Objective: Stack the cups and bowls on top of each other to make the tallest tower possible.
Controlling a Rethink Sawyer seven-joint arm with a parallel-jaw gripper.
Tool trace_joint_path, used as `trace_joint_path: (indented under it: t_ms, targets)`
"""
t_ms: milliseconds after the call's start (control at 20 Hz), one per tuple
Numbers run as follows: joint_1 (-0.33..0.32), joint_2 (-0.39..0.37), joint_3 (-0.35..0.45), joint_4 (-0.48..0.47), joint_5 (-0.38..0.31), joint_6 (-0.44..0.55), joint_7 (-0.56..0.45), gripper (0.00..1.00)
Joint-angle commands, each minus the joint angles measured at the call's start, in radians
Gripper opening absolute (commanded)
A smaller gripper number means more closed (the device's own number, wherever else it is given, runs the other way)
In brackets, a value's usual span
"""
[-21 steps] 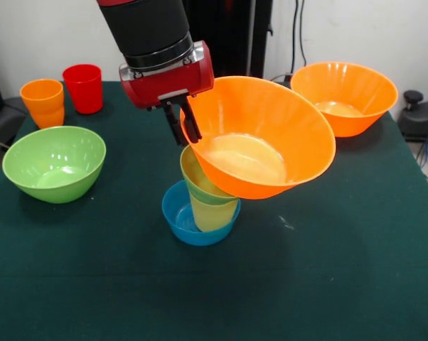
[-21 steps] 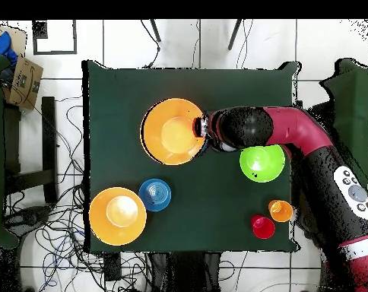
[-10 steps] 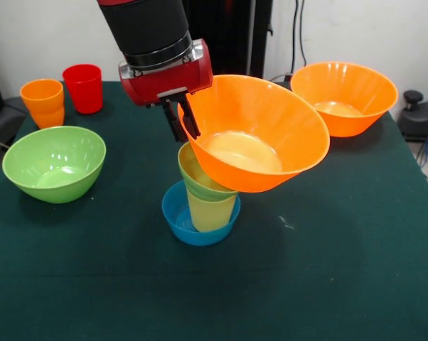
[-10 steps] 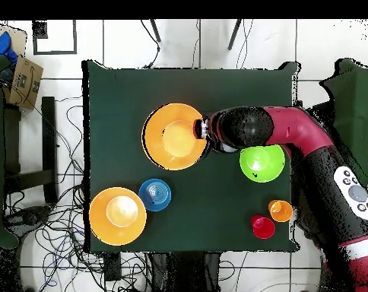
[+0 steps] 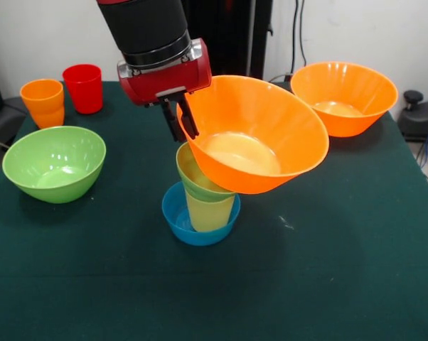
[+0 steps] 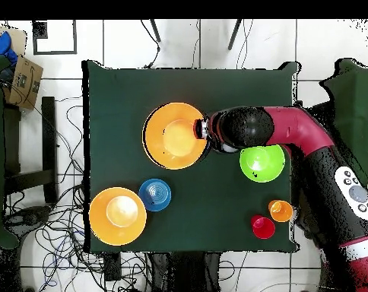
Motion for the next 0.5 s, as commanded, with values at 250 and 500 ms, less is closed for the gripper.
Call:
trace_joint_path:
  t_ms: [250, 500]
  targets:
    - [0.026, -0.006, -0.032, -0.063, -0.059, 0.105, -0.262, 0.0]
    - [0.046, -0.011, -0.04, -0.095, -0.044, 0.17, -0.259, 0.0]
